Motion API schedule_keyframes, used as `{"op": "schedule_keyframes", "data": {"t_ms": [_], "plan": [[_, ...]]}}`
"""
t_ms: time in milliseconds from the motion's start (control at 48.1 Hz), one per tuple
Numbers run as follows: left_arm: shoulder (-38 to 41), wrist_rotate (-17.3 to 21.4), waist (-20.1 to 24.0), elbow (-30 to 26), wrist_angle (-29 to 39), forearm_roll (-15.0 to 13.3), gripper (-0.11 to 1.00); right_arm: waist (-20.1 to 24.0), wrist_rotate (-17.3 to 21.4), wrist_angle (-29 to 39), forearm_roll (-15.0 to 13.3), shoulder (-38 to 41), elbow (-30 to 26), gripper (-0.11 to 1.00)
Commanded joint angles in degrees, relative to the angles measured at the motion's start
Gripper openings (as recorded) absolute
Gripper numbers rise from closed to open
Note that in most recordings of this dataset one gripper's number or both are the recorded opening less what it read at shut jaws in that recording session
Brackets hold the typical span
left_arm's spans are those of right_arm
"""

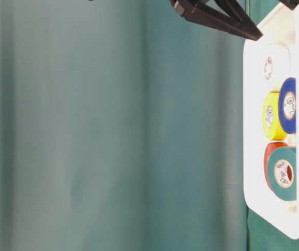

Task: Put the tape alternately from left to right into the white case.
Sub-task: 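Move the left gripper down onto the black tape roll, then grasp the black roll with the left gripper and carry it into the tray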

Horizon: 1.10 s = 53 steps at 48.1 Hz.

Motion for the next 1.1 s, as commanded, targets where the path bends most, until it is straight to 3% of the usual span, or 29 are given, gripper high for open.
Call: {"op": "schedule_keyframes", "data": {"t_ms": [0,125,312,354,749,1082], "plan": [[-0.35,0.00,0.09,-0.53,-0.35,-0.09,0.93,-0.09,0.09,-0.44,0.09,-0.53,-0.62,0.83],[-0.53,-0.09,0.09,-0.44,-0.35,-0.09,0.82,0.00,0.09,-0.44,0.09,-0.53,-0.44,0.84],[-0.88,-0.18,-0.09,-0.53,-0.88,-0.09,0.30,0.00,0.09,-0.44,0.09,-0.53,-0.35,0.84],[-0.79,-0.09,-0.09,-0.44,-1.05,-0.09,0.23,-0.09,0.09,-0.44,0.09,-0.53,-0.35,0.84],[-1.41,0.09,0.00,-1.23,-1.14,-0.09,0.24,0.00,0.09,-0.44,0.09,-0.53,-0.09,0.83],[-7.65,0.26,1.14,-2.11,-1.14,-0.09,0.24,0.00,0.09,-0.44,0.09,-0.53,0.00,0.84]]}}
